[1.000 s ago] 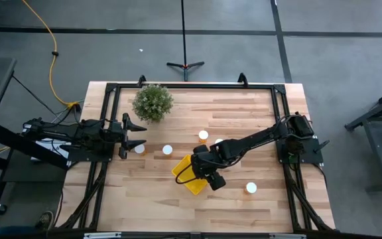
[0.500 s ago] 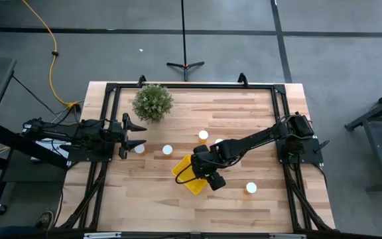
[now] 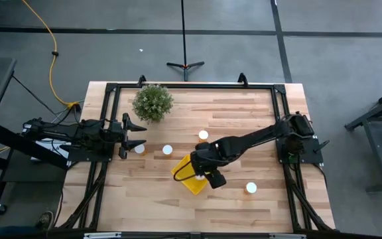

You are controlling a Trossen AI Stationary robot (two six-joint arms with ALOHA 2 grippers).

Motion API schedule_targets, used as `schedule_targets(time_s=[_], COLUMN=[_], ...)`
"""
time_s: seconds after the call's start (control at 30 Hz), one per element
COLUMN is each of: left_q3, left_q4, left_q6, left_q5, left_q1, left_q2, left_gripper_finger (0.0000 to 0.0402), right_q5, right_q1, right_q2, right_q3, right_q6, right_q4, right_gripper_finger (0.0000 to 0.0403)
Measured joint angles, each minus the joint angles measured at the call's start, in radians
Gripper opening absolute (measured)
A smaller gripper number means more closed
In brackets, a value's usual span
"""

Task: Pick and place pill bottles into a basket
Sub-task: Put the pill bottle into the yellow transparent bin

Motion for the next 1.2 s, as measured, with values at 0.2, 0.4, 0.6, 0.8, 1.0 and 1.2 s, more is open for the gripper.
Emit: schedule_targets(time_s=[0.2,0.4,0.6,0.8,1.0,1.2], left_q3=[0.0,0.0,0.0,0.0,0.0,0.0], left_q4=[-0.003,-0.004,-0.004,-0.004,-0.004,-0.004], left_q6=[0.0,0.0,0.0,0.0,0.0,0.0], left_q5=[0.0,0.0,0.0,0.0,0.0,0.001], left_q1=[0.0,0.0,0.0,0.0,0.0,0.0], left_q2=[0.0,0.0,0.0,0.0,0.0,0.0], left_gripper_finger=[0.0276,0.0276,0.0276,0.0276,0.0276,0.0276], right_q5=[0.0,0.001,0.0,0.023,0.083,0.222], right_q1=[0.003,0.005,0.031,0.094,0.183,0.312], right_q2=[-0.001,-0.001,-0.001,-0.028,-0.111,-0.145], right_q3=[0.112,0.142,0.14,0.139,0.139,0.139], right_q6=[0.047,0.183,0.305,0.394,0.554,0.782], right_q4=[-0.183,-0.322,-0.443,-0.491,-0.518,-0.626], right_gripper_finger=[0.0228,0.0229,0.0228,0.0222,0.0212,0.0214])
